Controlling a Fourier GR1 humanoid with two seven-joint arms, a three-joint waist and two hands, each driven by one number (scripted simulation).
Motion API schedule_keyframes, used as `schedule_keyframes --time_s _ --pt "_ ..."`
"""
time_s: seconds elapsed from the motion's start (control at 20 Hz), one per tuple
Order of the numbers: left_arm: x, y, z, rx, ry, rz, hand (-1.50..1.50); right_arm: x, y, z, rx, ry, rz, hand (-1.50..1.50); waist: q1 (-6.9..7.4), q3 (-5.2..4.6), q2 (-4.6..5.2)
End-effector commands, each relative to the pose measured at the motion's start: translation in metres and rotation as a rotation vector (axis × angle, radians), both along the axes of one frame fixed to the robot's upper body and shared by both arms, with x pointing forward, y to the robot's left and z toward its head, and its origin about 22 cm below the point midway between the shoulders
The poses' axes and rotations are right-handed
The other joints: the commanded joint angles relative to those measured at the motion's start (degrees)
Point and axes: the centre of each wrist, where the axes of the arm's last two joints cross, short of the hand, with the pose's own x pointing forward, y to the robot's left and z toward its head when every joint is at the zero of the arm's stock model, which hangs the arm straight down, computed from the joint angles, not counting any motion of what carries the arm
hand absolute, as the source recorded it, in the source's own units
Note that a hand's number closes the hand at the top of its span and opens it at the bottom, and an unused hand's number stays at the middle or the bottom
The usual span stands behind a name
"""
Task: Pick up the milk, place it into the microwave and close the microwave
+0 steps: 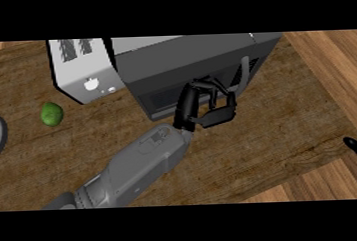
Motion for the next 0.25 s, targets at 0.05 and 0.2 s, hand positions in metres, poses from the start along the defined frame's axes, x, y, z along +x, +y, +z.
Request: schedule_keyframes --time_s 0.05,0.2 --pt "0.0262 0.0078 0.014 -0.01 -0.009 0.088 1.5 0.0002 0.0027 0.0002 0.018 0.005 0.017 -1.5 0.49 -0.01 0.85" --pt "0.0248 0.0077 0.0117 -0.008 -0.016 0.097 1.5 0.0007 -0.0017 0.0049 -0.007 0.001 0.002 -1.5 -0.21 -0.03 0.91"
